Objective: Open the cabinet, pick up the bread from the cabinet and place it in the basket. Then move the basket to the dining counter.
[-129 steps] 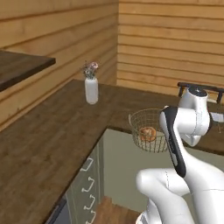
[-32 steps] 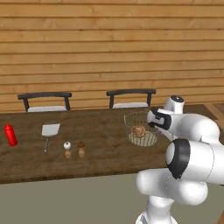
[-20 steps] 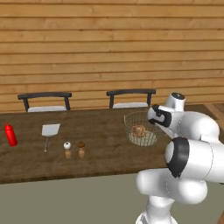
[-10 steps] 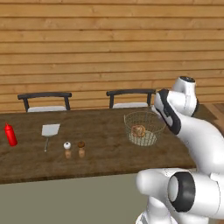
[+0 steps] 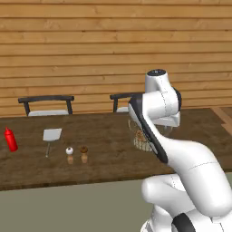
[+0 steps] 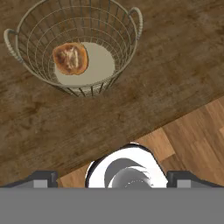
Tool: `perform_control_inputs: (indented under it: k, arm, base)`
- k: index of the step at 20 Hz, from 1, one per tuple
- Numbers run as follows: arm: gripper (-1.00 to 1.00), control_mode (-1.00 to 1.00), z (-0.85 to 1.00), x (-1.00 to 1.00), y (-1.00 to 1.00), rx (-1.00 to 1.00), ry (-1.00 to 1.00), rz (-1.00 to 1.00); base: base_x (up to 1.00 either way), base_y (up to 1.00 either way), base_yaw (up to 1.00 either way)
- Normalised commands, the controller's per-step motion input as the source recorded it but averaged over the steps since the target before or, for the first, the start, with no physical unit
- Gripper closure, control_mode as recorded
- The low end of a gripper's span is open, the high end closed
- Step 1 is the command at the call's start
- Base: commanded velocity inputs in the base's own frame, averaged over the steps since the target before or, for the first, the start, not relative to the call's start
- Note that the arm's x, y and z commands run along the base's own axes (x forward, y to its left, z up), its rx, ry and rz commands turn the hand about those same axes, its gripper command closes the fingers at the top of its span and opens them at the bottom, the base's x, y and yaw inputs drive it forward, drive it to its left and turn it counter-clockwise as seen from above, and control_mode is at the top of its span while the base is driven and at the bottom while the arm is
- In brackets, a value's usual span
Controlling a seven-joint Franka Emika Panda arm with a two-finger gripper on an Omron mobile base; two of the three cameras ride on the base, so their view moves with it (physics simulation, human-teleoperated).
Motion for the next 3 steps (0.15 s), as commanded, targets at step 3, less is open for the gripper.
perform_control_inputs:
  k: [3]
  arm:
    - [-1.0,-1.0,-0.27,-0.53,0.85,-0.2,0.01,0.32]
  base:
    - [0.0,0.0,0.0]
